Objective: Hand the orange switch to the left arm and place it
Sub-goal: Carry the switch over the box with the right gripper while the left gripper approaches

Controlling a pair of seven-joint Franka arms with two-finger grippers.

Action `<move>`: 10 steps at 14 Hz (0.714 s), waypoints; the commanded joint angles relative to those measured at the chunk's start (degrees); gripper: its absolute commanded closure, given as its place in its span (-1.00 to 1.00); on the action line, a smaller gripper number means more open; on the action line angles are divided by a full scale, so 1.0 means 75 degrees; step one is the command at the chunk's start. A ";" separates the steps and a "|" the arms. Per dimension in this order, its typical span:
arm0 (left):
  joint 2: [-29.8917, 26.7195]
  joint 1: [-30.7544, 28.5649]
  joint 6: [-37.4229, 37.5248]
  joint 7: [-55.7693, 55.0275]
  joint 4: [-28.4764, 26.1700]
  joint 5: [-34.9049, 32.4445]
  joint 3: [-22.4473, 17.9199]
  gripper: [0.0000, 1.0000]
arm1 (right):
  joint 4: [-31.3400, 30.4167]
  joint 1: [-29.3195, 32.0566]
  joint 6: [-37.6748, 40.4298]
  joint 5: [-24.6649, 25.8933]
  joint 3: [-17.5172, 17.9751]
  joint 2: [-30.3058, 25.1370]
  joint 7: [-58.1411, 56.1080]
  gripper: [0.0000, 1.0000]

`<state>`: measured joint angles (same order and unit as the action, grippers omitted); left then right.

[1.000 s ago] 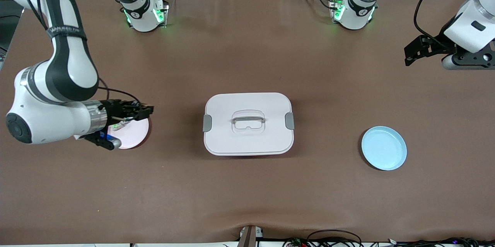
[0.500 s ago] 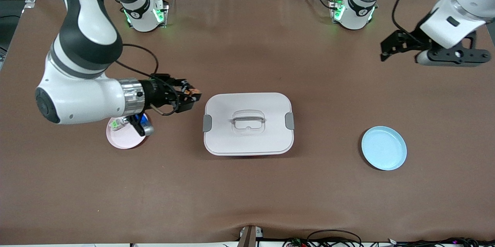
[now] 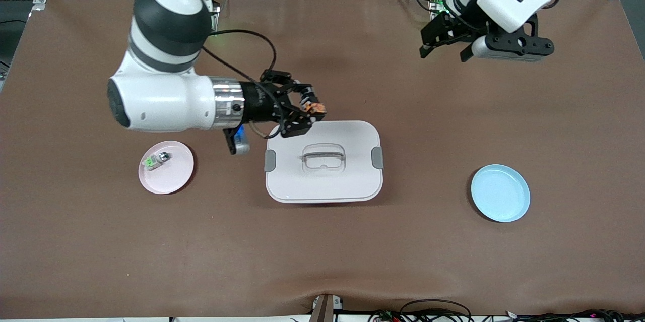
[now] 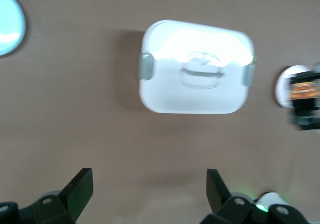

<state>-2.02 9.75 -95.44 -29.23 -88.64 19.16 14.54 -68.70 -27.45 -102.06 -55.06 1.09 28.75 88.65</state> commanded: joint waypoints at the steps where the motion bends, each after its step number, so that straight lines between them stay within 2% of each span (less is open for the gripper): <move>1: 0.0174 -0.0022 -0.0888 -0.0308 -0.0040 0.0457 0.0368 -1.00 | 0.0171 -0.0370 -0.0441 -0.0252 -0.0086 0.0103 0.0752 1.00; 4: 0.0678 -0.0022 -0.1803 -0.0461 -0.0040 0.0632 0.0907 -0.88 | 0.0171 -0.0745 -0.1051 -0.0813 -0.0098 0.0185 0.1164 1.00; 7: 0.0867 -0.0022 -0.2297 -0.0637 -0.0168 0.0891 0.0991 -0.62 | 0.0171 -0.1085 -0.1544 -0.0897 -0.0098 0.0291 0.1306 1.00; 10: 0.0890 -0.0034 -0.2298 -0.0637 -0.0391 0.0903 0.1014 -0.47 | 0.0171 -0.1320 -0.1743 -0.0897 -0.0098 0.0373 0.1341 1.00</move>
<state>5.64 9.78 -111.90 -33.61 -89.92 24.61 21.84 -68.71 -35.98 -114.30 -60.56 1.03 30.82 97.40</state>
